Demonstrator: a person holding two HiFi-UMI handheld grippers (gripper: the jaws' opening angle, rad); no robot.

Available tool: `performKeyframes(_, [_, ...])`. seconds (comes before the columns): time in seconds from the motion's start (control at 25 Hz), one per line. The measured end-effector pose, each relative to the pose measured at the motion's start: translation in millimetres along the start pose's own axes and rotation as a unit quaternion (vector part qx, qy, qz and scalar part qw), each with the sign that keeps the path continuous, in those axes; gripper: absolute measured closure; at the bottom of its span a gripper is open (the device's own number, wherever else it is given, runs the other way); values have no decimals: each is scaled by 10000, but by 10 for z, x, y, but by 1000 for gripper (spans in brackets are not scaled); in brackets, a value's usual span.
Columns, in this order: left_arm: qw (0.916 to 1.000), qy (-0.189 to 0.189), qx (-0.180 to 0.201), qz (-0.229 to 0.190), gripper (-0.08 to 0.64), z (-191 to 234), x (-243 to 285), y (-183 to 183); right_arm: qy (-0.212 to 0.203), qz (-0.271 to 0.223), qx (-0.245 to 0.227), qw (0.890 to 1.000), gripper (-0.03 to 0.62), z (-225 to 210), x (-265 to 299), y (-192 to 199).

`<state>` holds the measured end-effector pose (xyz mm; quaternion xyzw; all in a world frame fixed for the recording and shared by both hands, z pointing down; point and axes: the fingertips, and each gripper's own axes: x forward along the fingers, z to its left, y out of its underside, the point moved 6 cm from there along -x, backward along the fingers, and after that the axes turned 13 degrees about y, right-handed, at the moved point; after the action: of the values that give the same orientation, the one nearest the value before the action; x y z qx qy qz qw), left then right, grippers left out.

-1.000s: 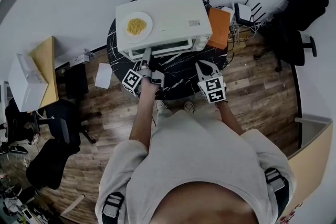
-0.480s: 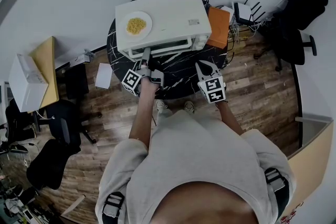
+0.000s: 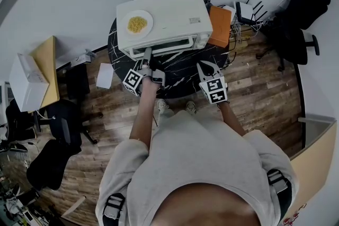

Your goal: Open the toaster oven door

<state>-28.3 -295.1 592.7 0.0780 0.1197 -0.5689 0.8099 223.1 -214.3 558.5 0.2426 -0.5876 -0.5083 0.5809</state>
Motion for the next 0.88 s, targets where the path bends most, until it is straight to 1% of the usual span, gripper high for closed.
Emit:
performKeyframes(0.12, [9999, -7, 113, 13, 448, 10, -41, 0, -26, -3, -15, 10000, 578, 5, -19, 8])
performKeyframes(0.32, [10000, -29, 25, -36, 448, 2, -97, 41, -81, 0, -30, 10000, 578, 23, -46, 6])
performKeyframes(0.52, [9998, -6, 173, -21, 449, 3, -172, 47, -115, -35, -43, 9999, 578, 37, -90, 19])
performKeyframes(0.76, [9998, -19, 208, -53, 448, -7, -265, 87, -158, -69, -58, 9998, 578, 39, -136, 46])
performKeyframes(0.88, [9998, -39, 152, -81, 448, -28, -308, 127, -178, -73, -64, 9998, 578, 40, -162, 63])
